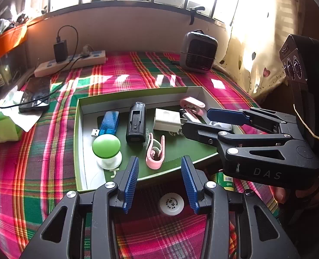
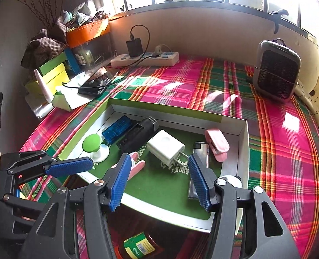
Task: Organize rigid objects
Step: 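Open both tools to release the clip and charger in the box, then move the left tool to the white round tin while the right tool reaches the red-capped jar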
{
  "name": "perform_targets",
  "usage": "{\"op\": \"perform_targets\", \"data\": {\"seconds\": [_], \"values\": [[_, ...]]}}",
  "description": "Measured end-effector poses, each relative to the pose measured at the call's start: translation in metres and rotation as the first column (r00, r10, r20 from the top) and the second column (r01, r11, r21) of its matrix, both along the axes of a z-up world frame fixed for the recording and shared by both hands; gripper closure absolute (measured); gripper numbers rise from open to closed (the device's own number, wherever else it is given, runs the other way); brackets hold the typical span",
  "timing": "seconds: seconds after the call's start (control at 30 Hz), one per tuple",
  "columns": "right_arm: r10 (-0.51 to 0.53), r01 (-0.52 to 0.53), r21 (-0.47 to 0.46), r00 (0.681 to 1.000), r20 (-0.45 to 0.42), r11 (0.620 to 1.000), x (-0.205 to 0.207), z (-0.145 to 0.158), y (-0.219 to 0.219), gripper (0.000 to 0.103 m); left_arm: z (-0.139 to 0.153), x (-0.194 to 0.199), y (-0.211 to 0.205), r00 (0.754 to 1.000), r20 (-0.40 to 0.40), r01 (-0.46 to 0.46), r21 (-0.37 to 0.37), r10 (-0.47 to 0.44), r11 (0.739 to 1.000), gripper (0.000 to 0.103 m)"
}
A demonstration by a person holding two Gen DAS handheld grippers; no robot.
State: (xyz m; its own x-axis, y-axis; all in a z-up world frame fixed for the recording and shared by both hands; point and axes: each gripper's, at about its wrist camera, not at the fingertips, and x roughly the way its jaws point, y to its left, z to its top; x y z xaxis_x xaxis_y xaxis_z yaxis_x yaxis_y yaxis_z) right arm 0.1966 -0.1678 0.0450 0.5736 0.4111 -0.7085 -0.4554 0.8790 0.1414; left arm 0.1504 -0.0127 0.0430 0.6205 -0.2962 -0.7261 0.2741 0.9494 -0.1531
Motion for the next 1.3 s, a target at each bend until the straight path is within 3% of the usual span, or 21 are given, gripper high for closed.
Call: {"op": "perform_targets", "data": {"seconds": [0.63, 0.93, 1.3], "values": [[-0.096, 0.096, 0.044, 0.995, -0.006, 0.994, -0.064, 0.0, -0.021, 0.047, 0.002, -0.05, 0.024, 0.999, 0.018, -0.04, -0.044, 0.041, 0.998, 0.059], [-0.146, 0.147, 0.023, 0.988, -0.043, 0.989, -0.086, -0.013, -0.019, 0.047, -0.011, -0.064, 0.045, 0.997, -0.01, -0.082, -0.073, 0.082, 0.994, 0.059], [-0.214, 0.21, -0.053, 0.974, -0.073, 0.976, -0.08, -0.03, -0.001, 0.047, -0.021, -0.069, 0.06, 0.995, -0.034, -0.099, -0.086, 0.096, 0.991, 0.059]]}}
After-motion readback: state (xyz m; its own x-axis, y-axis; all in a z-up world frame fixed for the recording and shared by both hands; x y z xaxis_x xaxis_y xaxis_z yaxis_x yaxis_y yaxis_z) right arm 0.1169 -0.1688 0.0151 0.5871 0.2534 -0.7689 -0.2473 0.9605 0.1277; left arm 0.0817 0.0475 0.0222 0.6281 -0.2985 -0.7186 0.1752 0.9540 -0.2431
